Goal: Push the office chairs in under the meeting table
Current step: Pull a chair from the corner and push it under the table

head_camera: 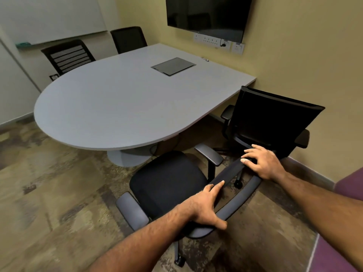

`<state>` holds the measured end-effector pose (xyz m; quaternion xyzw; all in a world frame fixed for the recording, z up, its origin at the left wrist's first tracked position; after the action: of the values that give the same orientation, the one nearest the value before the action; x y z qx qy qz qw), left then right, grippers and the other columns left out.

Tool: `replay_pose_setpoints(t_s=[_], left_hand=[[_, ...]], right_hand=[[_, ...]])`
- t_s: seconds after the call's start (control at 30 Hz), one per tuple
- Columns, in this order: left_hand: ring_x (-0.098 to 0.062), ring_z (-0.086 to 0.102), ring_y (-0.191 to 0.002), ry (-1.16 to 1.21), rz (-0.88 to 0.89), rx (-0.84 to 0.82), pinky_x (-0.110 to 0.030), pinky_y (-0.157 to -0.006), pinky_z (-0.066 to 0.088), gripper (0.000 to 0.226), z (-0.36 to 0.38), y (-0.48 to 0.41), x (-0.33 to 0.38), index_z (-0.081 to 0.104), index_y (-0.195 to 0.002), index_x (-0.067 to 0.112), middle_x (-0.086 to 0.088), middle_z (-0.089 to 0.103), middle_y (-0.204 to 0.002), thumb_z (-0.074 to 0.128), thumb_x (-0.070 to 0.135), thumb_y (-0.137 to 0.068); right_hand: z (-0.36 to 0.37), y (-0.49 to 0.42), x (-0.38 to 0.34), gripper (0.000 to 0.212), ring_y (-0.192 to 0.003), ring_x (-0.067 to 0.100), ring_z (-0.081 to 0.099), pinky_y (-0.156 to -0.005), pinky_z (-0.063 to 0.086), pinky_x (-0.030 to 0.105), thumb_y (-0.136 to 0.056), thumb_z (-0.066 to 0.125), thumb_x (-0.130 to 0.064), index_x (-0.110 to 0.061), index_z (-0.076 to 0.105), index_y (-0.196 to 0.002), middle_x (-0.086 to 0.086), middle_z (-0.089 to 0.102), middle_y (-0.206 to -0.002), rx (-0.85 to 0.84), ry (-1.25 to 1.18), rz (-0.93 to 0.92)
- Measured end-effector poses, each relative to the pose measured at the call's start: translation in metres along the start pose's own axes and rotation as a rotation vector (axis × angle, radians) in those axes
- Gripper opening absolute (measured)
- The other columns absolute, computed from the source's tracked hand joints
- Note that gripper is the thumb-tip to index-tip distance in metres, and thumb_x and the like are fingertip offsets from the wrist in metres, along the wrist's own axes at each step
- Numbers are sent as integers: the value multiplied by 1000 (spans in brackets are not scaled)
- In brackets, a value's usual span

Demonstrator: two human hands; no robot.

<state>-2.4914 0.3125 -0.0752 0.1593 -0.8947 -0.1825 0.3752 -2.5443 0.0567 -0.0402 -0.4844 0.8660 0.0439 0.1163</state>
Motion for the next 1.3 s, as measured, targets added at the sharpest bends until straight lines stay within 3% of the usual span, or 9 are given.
replay_pose_setpoints(t_s=[0.17,0.37,0.47,0.57,0.73,0.9,1.03,1.3], left_hand=[[-26,33,-146,-1,30,-3,-41,-116,37,128,-24,9,-25,-8,-156,46,4,8,-167,86,42,-69],[-17,30,-146,-17,23,52,-27,-115,28,126,-63,25,-67,3,-160,37,3,21,-164,89,35,-68],[-15,34,-144,-63,0,107,-30,-119,28,121,-92,34,-89,15,-161,32,2,32,-161,90,34,-67],[-15,36,-143,-154,-39,141,-33,-118,30,114,-119,44,-111,19,-160,35,5,35,-161,86,42,-68],[-14,40,-142,-136,-150,196,-25,-109,30,105,-149,67,-159,24,-158,36,7,39,-158,79,57,-71],[-20,46,-138,-250,-386,321,-49,-113,37,128,-174,86,-199,34,-154,35,7,46,-153,48,104,-46],[-19,51,-134,-186,-455,369,-40,-108,44,137,-185,92,-215,40,-151,34,7,52,-149,46,108,-36],[-17,55,-131,-186,-401,424,-38,-104,46,138,-212,80,-228,48,-147,32,9,57,-145,45,109,-32]], right_hand=[[16,-12,-27,33,-146,12,34,-122,5,50,-97,53,-54,-35,71,-117,-13,61,-137,-68,85,-43],[30,-37,-70,46,-137,11,42,-119,10,52,-95,39,-67,-40,67,-119,-17,62,-132,-131,104,-101],[35,-51,-91,56,-136,12,43,-119,12,55,-92,34,-73,-38,67,-121,-15,62,-131,-150,97,-102],[38,-68,-113,70,-133,13,47,-118,17,57,-87,25,-81,-37,68,-121,-14,64,-127,-149,103,-97],[49,-95,-146,81,-120,16,56,-116,22,58,-83,17,-86,-35,73,-112,-11,69,-112,-129,118,-100],[52,-119,-166,79,-115,19,60,-116,24,57,-85,20,-84,-33,73,-113,-8,72,-107,-118,136,-66],[55,-130,-174,80,-117,19,60,-117,22,58,-85,20,-84,-32,71,-118,-7,71,-110,-104,128,-54],[55,-161,-185,83,-116,19,59,-115,26,57,-82,18,-85,-32,71,-117,-8,71,-108,-77,140,-53]])
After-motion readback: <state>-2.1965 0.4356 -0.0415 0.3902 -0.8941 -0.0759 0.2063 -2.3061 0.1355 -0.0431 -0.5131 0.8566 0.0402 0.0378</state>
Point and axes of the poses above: each hand's wrist, its own y-axis away from the middle knuckle, its own z-axis out of the palm, x = y × z, the point moved 8 cm from there along -y, towards the middle knuckle
